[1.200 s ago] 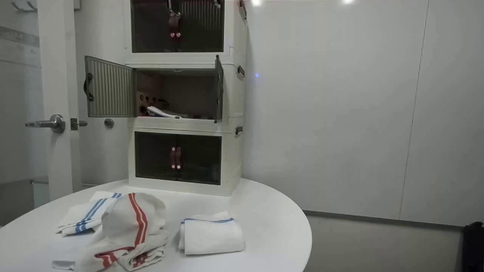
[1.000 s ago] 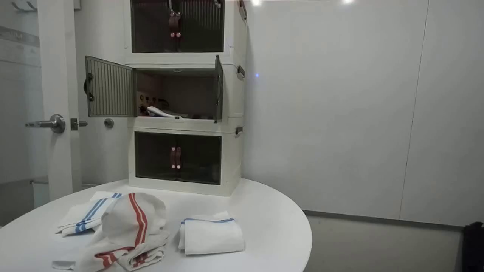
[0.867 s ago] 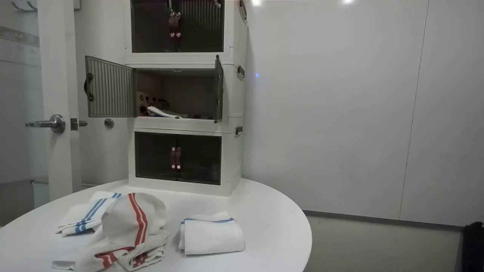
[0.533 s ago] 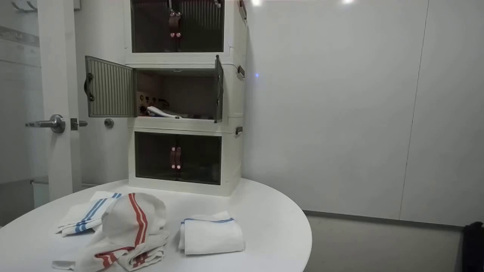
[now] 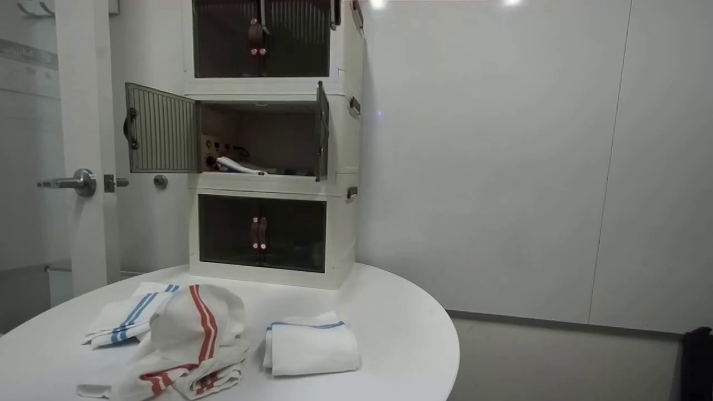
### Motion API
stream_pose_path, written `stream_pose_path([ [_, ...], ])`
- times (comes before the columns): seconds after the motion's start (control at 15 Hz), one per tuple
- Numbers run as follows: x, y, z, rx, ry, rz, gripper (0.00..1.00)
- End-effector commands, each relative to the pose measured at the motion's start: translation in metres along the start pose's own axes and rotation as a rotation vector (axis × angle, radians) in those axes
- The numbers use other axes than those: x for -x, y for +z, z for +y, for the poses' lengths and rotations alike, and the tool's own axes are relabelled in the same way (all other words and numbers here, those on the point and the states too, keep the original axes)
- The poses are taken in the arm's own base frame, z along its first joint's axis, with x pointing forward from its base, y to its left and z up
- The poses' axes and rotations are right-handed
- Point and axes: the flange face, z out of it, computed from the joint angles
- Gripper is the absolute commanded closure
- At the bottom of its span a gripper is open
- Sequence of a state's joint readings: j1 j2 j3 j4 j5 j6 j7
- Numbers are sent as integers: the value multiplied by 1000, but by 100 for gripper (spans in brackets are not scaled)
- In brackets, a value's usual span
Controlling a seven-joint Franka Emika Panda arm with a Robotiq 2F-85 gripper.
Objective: Close the right door of the middle shelf
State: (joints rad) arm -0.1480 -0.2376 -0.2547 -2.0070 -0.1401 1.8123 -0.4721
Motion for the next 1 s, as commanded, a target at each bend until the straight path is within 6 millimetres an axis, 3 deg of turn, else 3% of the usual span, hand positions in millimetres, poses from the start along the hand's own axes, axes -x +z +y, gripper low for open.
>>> stream_pose_path([
  [0.0, -28, 2, 25, -49, -174, -39, 0],
  [0.33, -68, -2, 27, -162, -306, -34, 0],
  [0.93, -146, -7, -13, -136, -483, -59, 0],
])
